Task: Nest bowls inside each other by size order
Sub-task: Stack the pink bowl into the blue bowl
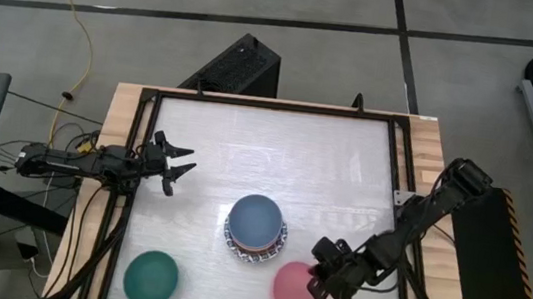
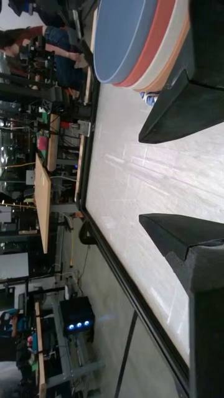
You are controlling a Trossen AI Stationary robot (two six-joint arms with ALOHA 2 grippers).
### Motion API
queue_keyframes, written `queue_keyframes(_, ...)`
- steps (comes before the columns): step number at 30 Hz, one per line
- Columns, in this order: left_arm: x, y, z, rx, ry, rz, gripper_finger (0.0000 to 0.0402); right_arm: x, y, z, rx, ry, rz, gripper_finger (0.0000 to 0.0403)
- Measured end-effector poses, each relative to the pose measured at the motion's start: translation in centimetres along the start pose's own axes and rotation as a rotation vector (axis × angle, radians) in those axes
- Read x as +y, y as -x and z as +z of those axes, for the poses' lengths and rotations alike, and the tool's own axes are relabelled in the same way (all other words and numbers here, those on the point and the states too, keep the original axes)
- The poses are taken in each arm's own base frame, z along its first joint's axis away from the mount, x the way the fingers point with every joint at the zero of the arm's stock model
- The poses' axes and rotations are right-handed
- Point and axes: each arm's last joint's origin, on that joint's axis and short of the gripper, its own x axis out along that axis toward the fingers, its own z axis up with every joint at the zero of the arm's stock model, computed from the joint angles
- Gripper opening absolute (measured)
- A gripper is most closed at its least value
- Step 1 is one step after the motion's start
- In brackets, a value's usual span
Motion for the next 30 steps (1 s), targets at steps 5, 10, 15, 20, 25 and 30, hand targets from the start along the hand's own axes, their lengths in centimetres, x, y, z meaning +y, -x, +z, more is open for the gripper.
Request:
queue_keyframes(5,0.0,0.0,0.0,0.000,0.000,0.001,0.0185,1.7,1.0,2.0,-0.094,0.106,0.034,0.0011)
queue_keyframes(10,0.0,0.0,0.0,0.000,0.000,0.000,0.0185,3.0,2.3,4.2,-0.176,0.196,0.019,0.0011)
queue_keyframes(15,0.0,0.0,0.0,0.000,0.000,0.000,0.0185,4.1,3.7,6.5,-0.210,0.252,0.021,0.0011)
queue_keyframes(20,0.0,0.0,0.0,0.000,0.000,0.000,0.0185,4.7,5.3,8.9,-0.238,0.322,-0.005,0.0011)
queue_keyframes(25,0.0,0.0,0.0,-0.001,0.000,0.000,0.0185,4.3,6.7,11.6,-0.239,0.360,-0.086,0.0011)
queue_keyframes(30,0.0,0.0,0.0,0.000,0.000,0.000,0.0185,3.2,7.5,14.9,-0.206,0.367,-0.108,0.0011)
